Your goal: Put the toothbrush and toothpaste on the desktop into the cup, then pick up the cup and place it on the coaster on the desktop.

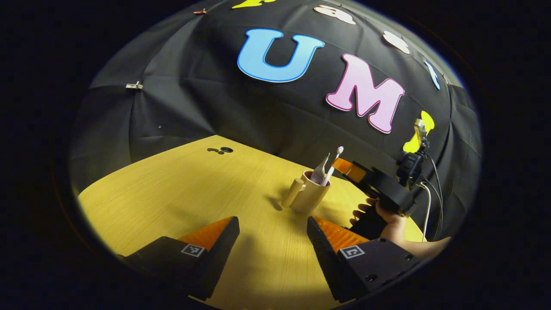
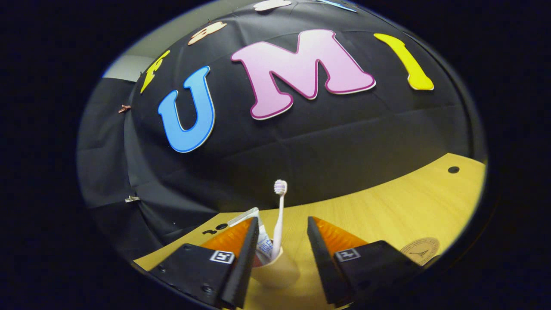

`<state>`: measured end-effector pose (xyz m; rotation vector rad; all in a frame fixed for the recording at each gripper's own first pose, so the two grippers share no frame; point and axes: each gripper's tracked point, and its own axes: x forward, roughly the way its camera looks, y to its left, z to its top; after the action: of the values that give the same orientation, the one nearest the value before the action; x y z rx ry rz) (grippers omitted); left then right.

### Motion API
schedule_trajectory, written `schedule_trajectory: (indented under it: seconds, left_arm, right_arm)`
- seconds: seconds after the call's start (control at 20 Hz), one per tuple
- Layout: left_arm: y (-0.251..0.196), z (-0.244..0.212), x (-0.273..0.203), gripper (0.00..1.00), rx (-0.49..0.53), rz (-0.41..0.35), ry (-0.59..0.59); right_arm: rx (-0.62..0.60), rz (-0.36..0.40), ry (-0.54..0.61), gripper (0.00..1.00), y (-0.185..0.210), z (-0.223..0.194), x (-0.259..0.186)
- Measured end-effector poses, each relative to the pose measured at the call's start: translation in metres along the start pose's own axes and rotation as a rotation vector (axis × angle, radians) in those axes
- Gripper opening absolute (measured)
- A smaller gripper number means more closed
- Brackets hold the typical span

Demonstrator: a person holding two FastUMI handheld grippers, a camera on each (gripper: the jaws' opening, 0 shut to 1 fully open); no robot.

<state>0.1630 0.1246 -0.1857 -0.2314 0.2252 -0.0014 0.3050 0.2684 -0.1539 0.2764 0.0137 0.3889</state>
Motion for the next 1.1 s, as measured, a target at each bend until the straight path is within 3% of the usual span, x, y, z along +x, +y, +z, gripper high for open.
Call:
schedule_trajectory:
  seconds: [0.05,0.1,0.6,0.9,1.1]
  left_arm:
    - [-0.004,0.002,0.005,0.98,0.019,-0.015,0.007]
    - [-0.007,0.006,0.011,0.97,0.042,-0.028,0.013]
    - [-0.028,0.032,0.075,0.98,0.262,-0.201,0.117]
    - [-0.028,0.022,0.120,0.98,0.420,-0.247,0.260]
    - [-0.029,0.005,0.144,0.98,0.507,-0.287,0.416]
  right_arm:
    - [-0.022,-0.017,-0.003,0.64,-0.014,0.005,-0.009]
    - [-0.038,-0.030,-0.004,0.97,-0.028,0.010,-0.015]
    - [-0.034,-0.310,0.080,0.98,-0.194,0.017,-0.111]
    - [0.010,-0.446,0.115,0.98,-0.256,-0.001,-0.154]
    - [0.027,-0.487,0.159,0.98,-0.276,-0.014,-0.175]
